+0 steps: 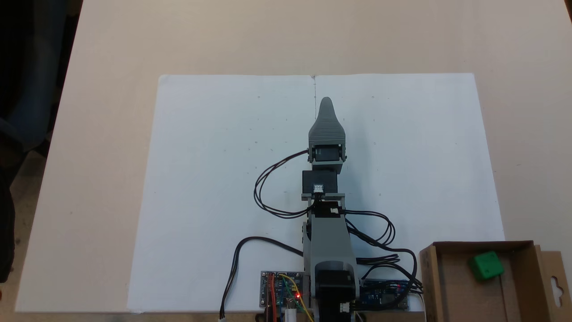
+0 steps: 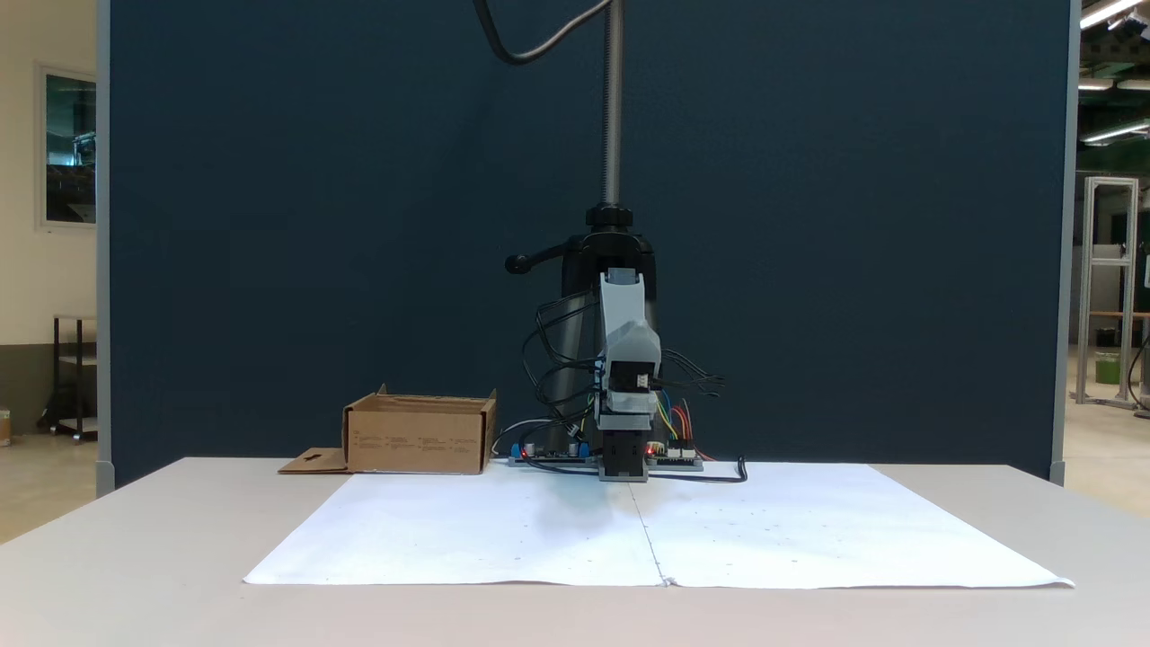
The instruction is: Grasp a green dice and put it in the bin.
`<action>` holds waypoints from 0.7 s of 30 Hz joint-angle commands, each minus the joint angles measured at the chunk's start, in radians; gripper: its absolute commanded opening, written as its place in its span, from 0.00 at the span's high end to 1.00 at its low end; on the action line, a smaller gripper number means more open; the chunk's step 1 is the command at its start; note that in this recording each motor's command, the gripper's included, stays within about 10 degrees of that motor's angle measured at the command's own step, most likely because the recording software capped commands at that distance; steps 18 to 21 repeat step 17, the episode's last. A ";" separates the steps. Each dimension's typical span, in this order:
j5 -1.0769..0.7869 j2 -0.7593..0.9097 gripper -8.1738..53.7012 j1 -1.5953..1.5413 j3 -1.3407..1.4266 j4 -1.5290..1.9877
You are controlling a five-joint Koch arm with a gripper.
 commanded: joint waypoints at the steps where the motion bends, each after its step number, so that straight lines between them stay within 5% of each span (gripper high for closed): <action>1: -0.066 0.114 0.15 -0.017 0.072 -0.171; 21: -0.064 0.114 0.15 -0.017 0.072 -0.318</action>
